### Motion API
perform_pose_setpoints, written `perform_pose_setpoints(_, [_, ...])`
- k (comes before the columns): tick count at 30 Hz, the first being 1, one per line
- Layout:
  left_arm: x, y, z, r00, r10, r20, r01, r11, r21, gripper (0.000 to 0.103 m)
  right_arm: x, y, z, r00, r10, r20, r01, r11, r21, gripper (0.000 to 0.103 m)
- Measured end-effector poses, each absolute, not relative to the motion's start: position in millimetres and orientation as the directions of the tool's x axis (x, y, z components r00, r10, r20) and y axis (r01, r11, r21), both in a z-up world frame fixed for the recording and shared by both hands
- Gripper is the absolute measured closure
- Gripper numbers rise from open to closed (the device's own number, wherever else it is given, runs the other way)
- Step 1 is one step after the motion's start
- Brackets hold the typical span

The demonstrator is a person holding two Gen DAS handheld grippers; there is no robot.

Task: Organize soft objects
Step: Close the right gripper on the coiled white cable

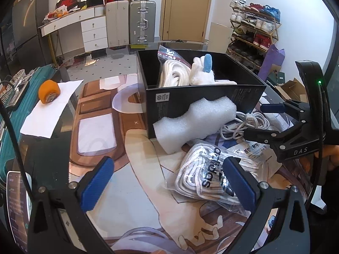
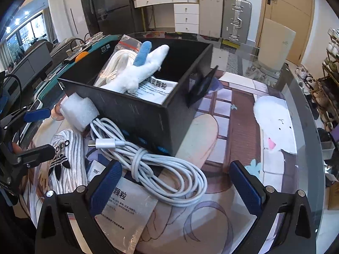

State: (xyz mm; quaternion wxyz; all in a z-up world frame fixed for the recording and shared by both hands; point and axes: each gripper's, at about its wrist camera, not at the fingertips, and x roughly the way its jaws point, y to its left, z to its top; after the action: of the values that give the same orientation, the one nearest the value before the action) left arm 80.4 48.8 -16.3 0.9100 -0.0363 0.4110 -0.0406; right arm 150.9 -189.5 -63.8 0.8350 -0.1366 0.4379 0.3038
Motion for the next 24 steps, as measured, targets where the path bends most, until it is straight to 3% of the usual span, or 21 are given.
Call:
perform_pose_setpoints(6, [80,47,-17,0.655,-0.107,-0.748,0.051,0.994,-0.098,0.000,148,-175,-64,0.425,0.415,-0.805,-0.642,0.764,0.055,0.003])
perform_pose_setpoints(9, [79,47,-18,0.655,-0.103,-0.749,0.047,0.994,-0.096,0.000,146,-172,-63,0.413,0.436,-0.799,-0.652,0.754,0.074,0.013])
perform_pose_setpoints(14, [79,47,-20,0.653,-0.102,-0.750,0.043,0.994,-0.098,0.000,137,-180,-58,0.394,0.462,-0.795,-0.671,0.736,0.095,0.038])
perform_pose_setpoints(18, [78,45,-20,0.654,-0.109,-0.749,0.049,0.994,-0.101,0.000,132,-188,-55,0.385,0.476,-0.791,-0.681,0.725,0.104,0.046])
perform_pose_setpoints(21, [78,42,-20,0.654,-0.112,-0.748,0.056,0.993,-0.100,0.000,124,-193,-53,0.377,0.487,-0.788,-0.703,0.704,0.099,0.063])
perform_pose_setpoints(22, [78,40,-19,0.654,-0.112,-0.748,0.057,0.993,-0.100,0.000,119,-193,-50,0.377,0.497,-0.782,-0.715,0.693,0.095,0.074])
perform_pose_setpoints(24, [77,37,-18,0.655,-0.117,-0.746,0.063,0.993,-0.100,0.000,113,-193,-47,0.388,0.480,-0.787,-0.725,0.686,0.061,0.079])
